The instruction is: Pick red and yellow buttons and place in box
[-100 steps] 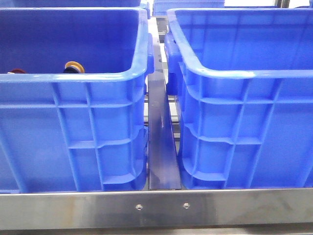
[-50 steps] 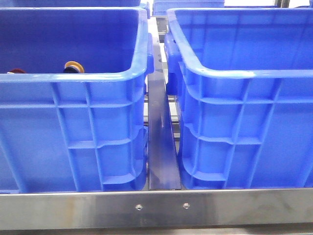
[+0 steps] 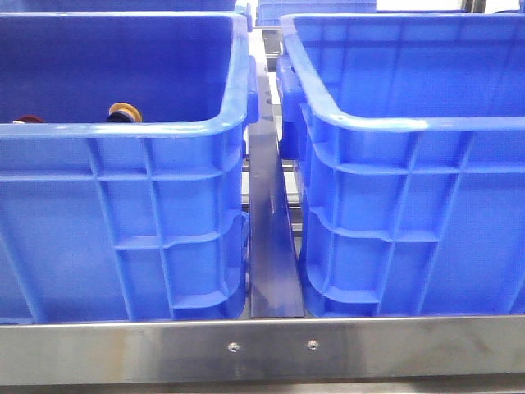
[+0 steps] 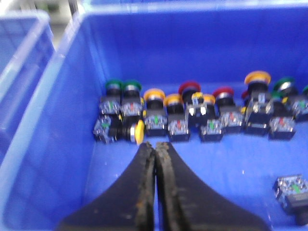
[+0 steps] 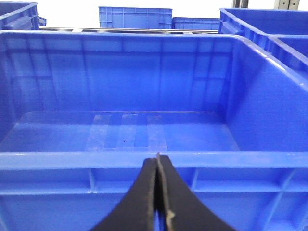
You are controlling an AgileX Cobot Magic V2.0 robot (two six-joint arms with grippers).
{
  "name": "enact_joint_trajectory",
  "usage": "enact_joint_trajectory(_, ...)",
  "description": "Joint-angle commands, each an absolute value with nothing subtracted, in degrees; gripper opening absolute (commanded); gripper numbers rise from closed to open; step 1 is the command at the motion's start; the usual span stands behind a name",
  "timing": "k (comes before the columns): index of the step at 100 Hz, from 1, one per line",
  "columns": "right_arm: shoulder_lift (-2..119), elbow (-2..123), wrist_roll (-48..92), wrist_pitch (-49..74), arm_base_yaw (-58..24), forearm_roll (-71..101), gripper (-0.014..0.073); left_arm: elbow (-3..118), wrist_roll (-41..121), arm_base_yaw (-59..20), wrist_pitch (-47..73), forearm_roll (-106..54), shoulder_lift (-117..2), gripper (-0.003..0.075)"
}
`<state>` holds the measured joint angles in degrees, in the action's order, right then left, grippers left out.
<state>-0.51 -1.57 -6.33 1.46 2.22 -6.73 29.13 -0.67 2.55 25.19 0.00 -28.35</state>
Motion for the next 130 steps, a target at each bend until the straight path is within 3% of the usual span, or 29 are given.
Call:
enact_joint_trajectory(1, -2.0, -0.5, -6.2, -3.2, 2.6, -7.4, -0.0067, 34.5, -1.1, 2.1, 23.5, -0.3, -34.3, -0.0018)
enact_joint_trajectory(17, -2.0, -0.5, -6.2, -3.2, 2.6, -7.4, -0.0067, 40.6, -1.1, 2.1, 25.7, -1.2, -44.8, 0.0009)
enact_joint_trajectory(24, -2.0, -0.5, -6.2, -3.2, 2.6, -7.4, -0.0067, 43.3, -1.1, 2.1, 27.0, -3.4, -49.0, 0.0097)
enact_joint_trajectory(35, -2.0, -0.5, -6.2, -3.2, 2.6, -7.4, -0.0067, 47.2, -0.3, 2.1, 28.8, -6.6, -56.3, 0.0309)
enact_joint_trajectory(48, -2.0, -0.5, -6.2, -3.2, 2.6, -7.4, -0.0067, 52.0, 0.0, 1.3, 30.6, -6.6, -63.0, 0.0443)
enact_joint_trajectory(76, -2.0, -0.5, -6.2, -3.2, 2.6, -7.4, -0.0067, 61.9, 0.0, -4.8, 33.4, -6.6, -76.3, 0.0452)
enact_joint_trajectory(130, -2.0, -0.5, -6.2, -3.2, 2.6, -7.4, -0.0067, 74.3, 0.0, -5.2, 35.4, -6.4, -96.3, 0.044)
